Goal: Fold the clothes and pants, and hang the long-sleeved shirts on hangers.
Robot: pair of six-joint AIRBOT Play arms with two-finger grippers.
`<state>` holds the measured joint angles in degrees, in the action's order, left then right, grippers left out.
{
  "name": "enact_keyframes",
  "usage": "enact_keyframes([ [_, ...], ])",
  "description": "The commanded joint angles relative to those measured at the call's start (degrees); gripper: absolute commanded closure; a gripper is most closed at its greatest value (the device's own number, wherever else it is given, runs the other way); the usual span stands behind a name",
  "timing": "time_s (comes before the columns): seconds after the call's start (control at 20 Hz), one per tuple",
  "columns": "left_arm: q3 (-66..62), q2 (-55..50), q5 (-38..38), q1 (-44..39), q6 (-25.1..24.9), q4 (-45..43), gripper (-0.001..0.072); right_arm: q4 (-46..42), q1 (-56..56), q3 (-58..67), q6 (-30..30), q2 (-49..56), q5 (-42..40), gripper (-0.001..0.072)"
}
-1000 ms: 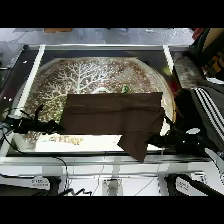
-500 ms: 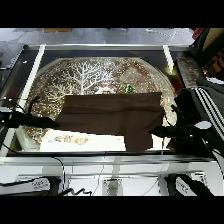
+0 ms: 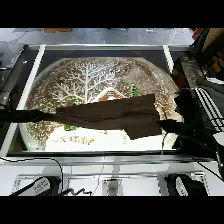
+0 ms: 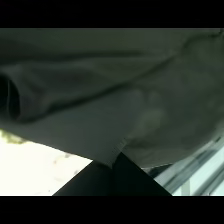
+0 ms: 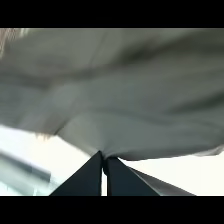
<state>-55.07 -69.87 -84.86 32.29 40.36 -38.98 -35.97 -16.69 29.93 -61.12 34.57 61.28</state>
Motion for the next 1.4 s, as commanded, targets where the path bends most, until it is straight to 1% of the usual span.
enact_keyframes([
  [0.0, -0.04, 0.59, 9.20, -4.87, 2.58, 4.22, 0.0689, 0.52, -0.04, 0.07, -5.92, 0.33, -17.55, 0.0696],
  [0.15, 0.83, -0.68, 21.75, -12.57, 6.84, 3.50, 0.0689, 3.02, 2.03, 0.11, -6.38, 6.12, -25.46, 0.0697],
  [0.25, 1.05, -2.93, 26.40, -16.92, 9.14, 3.45, 0.0689, 2.36, 6.08, 1.88, -6.34, 12.22, -30.14, 0.0697],
  [0.35, 1.05, -5.88, 27.34, -19.65, 10.73, 3.41, 0.0689, 1.07, 9.40, 5.77, -6.34, 19.50, -34.67, 0.0697],
  [0.45, 1.20, -7.80, 27.23, -20.33, 12.92, 1.60, 0.0690, -2.10, 10.91, 11.65, -6.36, 27.65, -36.28, 0.0697],
  [0.65, 2.34, -8.04, 27.28, -20.00, 18.49, -9.14, 0.0690, -3.39, 10.91, 23.12, -6.40, 42.32, -35.32, 0.0697],
  [0.75, 2.54, -8.04, 27.63, -20.00, 18.43, -9.86, 0.0690, -3.28, 11.39, 27.80, -6.45, 47.56, -32.81, 0.0697],
  [0.95, 2.54, -7.87, 30.49, -20.00, 20.33, -9.90, 0.0690, -3.41, 12.46, 32.41, -6.43, 53.42, -32.57, 0.0697],
  [1.1, 2.56, -6.97, 31.41, -20.00, 20.61, -9.92, 0.0690, -3.50, 12.46, 32.70, -6.40, 54.07, -33.81, 0.0697],
  [1.25, 2.56, -5.88, 36.11, -20.00, 24.00, -10.03, 0.0688, -3.52, 12.46, 32.70, -6.38, 54.07, -35.12, 0.0696],
  [1.3, 2.60, -6.32, 36.15, -20.09, 23.98, -10.10, 0.0688, -3.52, 12.46, 32.70, -6.36, 54.07, -35.21, 0.0696],
  [1.35, 2.62, -6.93, 35.69, -20.33, 23.98, -10.12, 0.0629, -3.58, 12.46, 32.70, -6.27, 54.07, -35.15, 0.0691],
])
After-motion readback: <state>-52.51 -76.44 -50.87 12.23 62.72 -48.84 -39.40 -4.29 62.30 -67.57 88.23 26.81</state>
